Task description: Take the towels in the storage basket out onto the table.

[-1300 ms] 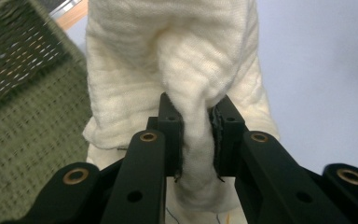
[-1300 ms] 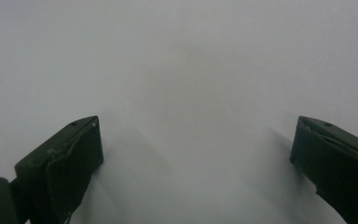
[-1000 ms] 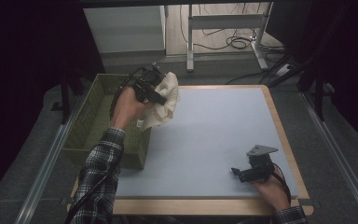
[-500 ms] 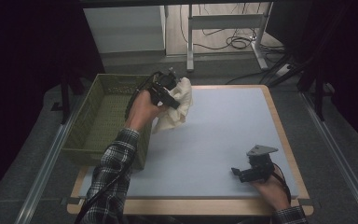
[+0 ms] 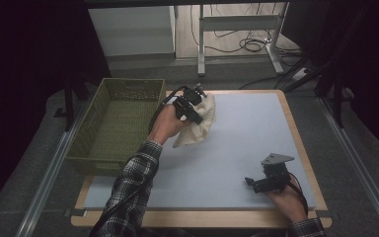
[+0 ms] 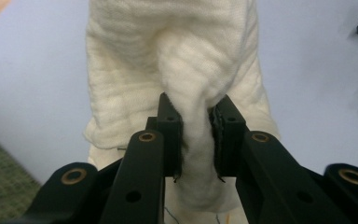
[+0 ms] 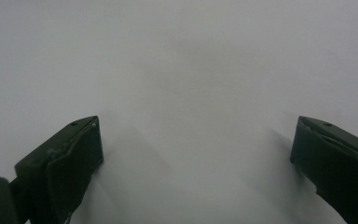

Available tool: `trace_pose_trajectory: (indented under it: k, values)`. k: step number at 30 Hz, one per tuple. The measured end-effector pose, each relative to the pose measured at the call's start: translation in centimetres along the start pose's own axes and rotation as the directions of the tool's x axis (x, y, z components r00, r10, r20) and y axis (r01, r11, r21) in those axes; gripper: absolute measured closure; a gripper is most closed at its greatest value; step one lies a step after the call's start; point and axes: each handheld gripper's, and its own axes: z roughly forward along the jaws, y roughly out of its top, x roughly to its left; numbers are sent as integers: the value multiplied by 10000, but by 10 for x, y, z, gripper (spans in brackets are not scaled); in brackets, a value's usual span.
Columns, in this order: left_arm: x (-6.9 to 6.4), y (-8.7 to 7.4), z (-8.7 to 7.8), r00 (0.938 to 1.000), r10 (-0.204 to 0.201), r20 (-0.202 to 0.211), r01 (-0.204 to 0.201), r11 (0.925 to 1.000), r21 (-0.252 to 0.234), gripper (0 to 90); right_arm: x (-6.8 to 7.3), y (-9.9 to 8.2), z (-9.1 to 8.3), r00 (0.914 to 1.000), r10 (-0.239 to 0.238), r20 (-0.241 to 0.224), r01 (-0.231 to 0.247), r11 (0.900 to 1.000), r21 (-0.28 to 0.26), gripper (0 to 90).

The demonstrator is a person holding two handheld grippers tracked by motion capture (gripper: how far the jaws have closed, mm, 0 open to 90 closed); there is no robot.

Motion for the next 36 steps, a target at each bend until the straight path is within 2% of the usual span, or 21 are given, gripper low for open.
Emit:
trace_pose_trajectory:
  k: [12, 17, 30, 31, 36]
  values:
    - [-18, 3, 49, 9990, 141, 413, -147, 9998, 124, 760, 0, 0, 0, 10000, -2, -9, 2, 10000, -5, 22]
    - [-23, 1, 69, 9988, 182, 451, -189, 9997, 151, 754, 0, 0, 0, 10000, -10, -7, 10, 10000, -2, 22]
    - [-34, -6, 101, 9988, 150, 460, -142, 9997, -188, 730, 0, 0, 0, 10000, 7, -11, -7, 10000, -4, 22]
    - [-34, -7, 104, 9987, 254, 452, -249, 9996, -114, 727, 0, 0, 0, 10000, -16, 3, 16, 10000, -5, 22]
    - [-37, -13, 118, 9982, 261, 537, -251, 9995, -183, 668, 0, 0, 0, 10000, 0, -15, 0, 10000, -1, 22]
